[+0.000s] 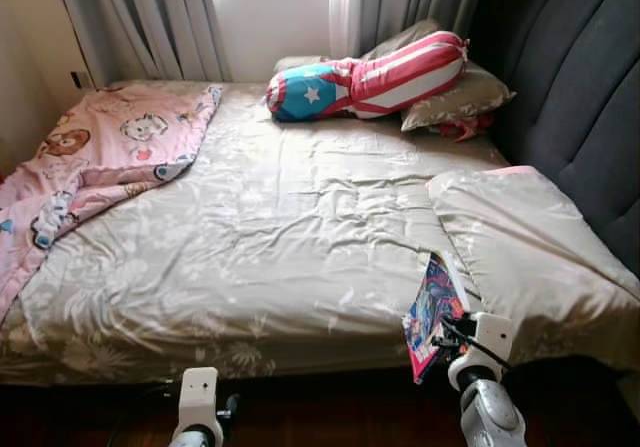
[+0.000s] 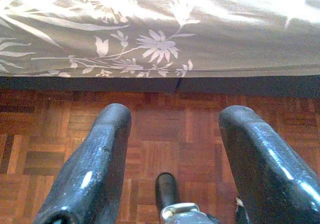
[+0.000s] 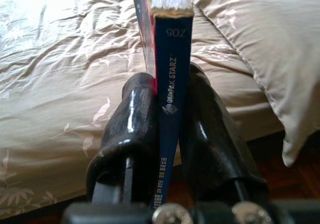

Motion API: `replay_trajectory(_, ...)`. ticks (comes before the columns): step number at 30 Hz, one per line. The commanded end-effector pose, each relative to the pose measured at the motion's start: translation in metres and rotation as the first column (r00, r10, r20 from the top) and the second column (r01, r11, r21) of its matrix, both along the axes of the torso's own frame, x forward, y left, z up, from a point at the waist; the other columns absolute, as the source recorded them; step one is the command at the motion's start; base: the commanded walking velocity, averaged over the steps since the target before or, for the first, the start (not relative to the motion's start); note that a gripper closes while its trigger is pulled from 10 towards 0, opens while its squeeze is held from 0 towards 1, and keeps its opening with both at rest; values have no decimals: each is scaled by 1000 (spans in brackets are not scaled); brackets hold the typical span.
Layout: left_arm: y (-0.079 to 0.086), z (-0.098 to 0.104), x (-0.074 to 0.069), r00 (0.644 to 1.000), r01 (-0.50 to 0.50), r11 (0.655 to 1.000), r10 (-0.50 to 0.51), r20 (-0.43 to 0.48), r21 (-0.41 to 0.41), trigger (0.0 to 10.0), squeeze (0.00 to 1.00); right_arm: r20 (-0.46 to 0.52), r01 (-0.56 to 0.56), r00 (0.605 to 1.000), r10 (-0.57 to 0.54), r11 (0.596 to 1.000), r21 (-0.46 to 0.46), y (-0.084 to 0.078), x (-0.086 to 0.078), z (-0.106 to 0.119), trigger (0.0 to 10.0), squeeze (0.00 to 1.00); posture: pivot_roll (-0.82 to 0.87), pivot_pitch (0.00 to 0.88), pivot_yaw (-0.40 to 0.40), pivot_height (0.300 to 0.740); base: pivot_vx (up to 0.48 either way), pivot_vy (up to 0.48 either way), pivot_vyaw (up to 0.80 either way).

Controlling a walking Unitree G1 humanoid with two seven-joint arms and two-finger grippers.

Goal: Clean up the room

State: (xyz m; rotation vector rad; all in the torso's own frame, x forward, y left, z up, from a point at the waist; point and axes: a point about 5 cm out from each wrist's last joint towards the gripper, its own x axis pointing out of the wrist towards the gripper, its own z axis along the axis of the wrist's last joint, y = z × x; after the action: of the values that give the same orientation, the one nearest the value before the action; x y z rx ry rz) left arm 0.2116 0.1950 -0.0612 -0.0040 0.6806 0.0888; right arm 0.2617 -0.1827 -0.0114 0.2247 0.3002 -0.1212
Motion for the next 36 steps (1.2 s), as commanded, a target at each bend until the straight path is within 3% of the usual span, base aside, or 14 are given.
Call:
replay_trajectory(1,3,0,0,1000,-17,1000,17,-2,-1,10000,0,34,0,999,1,1000,-7,2,10,9,10000,0,4,0,-58,740,311,0,0)
replay_trajectory(18,7,2,1,1000,-28,1000,28,4,7,10000,0,33,-11,999,12,999,-31,1,10,9,10000,0,3,0,-57,740,319,0,0)
replay_trajectory(26,9,2,1,1000,-30,1000,29,6,11,10000,0,29,-37,999,38,998,-46,5,10,9,10000,0,6,0,-58,740,322,0,800)
replay_trajectory(36,8,3,3,1000,-25,1000,25,12,15,10000,0,24,-51,998,52,997,-58,6,10,8,10000,0,5,0,-57,740,321,0,0)
